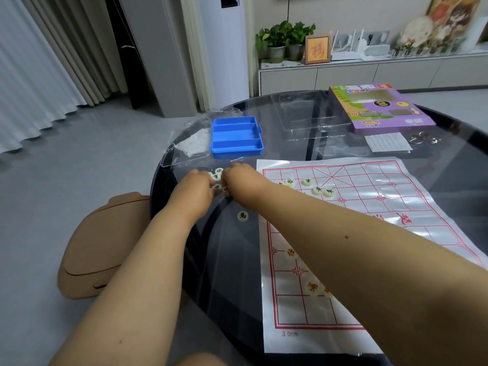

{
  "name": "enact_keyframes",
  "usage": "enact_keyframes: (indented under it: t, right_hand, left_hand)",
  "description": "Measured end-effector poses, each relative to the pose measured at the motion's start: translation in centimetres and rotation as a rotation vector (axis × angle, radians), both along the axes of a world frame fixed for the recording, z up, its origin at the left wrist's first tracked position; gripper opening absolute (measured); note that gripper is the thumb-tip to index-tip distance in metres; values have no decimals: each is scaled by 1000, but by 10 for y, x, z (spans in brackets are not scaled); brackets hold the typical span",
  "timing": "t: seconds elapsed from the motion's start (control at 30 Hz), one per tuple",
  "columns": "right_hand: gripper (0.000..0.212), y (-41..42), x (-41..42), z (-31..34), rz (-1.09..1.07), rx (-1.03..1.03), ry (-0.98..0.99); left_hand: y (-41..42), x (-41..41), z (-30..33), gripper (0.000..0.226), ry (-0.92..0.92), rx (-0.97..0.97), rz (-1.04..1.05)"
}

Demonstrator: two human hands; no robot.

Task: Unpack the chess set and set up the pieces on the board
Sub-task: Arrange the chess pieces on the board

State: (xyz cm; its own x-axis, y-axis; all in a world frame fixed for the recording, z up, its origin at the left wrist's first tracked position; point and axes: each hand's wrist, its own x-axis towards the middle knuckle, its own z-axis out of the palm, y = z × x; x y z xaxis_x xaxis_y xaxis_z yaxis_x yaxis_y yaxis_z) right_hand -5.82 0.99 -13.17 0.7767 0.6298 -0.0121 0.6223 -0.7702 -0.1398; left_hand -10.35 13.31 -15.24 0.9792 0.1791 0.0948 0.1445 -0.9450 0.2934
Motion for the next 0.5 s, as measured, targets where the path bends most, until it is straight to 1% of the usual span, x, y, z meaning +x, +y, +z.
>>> enact_keyframes:
  t: [0.2, 0.27, 0.33, 0.4, 0.5]
  right_hand:
    - [37, -2, -6, -2, 29, -80, -45]
    - [34, -7, -4, 2, 42, -74, -64]
    - [28, -21, -1, 11, 22, -18, -81]
    - [22, -47, 8, 19, -61, 70, -54]
    - [18, -103, 21, 28, -207, 144, 11]
  left_hand:
    - [-10, -11, 4, 24, 31, 50, -6]
    - [-15, -12, 9, 27, 15, 27, 21]
    - [-26, -13, 18, 28, -13, -11, 26]
    - [-46, -13, 28, 25, -28, -55, -17]
    - [-92, -14, 38, 23, -53, -113, -159]
